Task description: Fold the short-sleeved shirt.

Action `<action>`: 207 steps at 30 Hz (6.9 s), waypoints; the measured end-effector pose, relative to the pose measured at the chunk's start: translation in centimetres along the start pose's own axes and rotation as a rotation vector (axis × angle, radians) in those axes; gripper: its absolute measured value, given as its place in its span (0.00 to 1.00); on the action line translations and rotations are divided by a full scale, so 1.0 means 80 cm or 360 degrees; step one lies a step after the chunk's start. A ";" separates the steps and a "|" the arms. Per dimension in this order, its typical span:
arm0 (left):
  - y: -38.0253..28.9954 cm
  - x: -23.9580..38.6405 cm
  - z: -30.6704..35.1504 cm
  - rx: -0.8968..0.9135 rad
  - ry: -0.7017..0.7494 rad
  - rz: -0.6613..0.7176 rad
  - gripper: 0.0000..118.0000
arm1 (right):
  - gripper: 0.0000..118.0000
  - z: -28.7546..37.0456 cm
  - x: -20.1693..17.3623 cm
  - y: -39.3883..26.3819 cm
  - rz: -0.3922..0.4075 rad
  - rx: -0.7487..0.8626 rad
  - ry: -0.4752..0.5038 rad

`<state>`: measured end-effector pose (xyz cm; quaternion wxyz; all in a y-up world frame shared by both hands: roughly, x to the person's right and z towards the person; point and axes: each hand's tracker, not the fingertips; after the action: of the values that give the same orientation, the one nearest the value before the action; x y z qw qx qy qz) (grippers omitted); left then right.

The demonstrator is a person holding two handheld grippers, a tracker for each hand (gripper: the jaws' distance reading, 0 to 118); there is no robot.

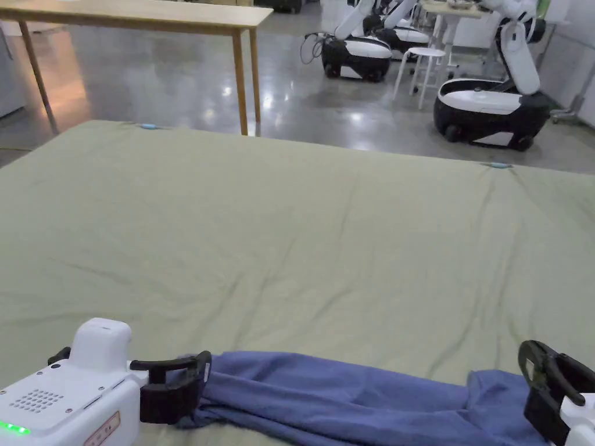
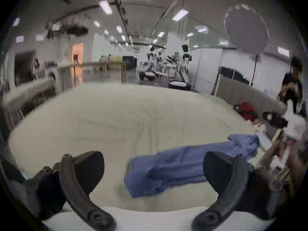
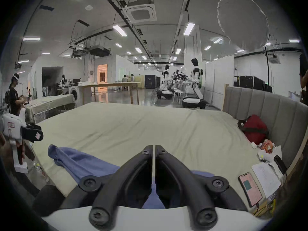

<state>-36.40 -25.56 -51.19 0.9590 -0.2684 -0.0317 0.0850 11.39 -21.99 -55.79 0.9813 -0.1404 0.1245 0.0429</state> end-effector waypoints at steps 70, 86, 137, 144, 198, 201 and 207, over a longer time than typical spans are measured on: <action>-0.007 0.207 -0.190 -0.0423 -0.0547 0.0469 0.20 | 0.04 0.040 0.058 -0.056 -0.0378 -0.0197 0.0084; -0.030 0.273 -0.187 -0.0444 -0.0581 0.0391 0.18 | 0.04 0.038 0.072 -0.060 -0.0400 -0.0221 0.0062; 0.014 0.213 -0.110 -0.0032 -0.0234 -0.0192 0.11 | 0.04 0.020 0.008 -0.045 -0.0281 -0.0273 0.0149; -0.072 0.401 -0.178 -0.0190 -0.0003 -0.1119 0.34 | 0.04 0.044 0.033 -0.057 -0.0298 -0.0256 0.0105; -0.092 0.189 -0.275 -0.0617 -0.1408 0.1225 0.65 | 0.04 -0.136 0.065 -0.147 -0.1040 -0.0673 0.0700; -0.090 0.198 -0.278 -0.0686 -0.1084 0.1206 0.26 | 0.04 -0.127 0.065 -0.139 -0.1002 -0.0655 0.0671; -0.077 0.158 -0.231 -0.0594 -0.0972 0.1002 0.26 | 0.04 -0.101 0.054 -0.121 -0.0894 -0.0630 0.0673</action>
<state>-21.06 -37.88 -63.54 0.7689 -0.3955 -0.2439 0.4391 14.84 -33.33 -61.86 0.8616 -0.3610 0.2697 -0.2336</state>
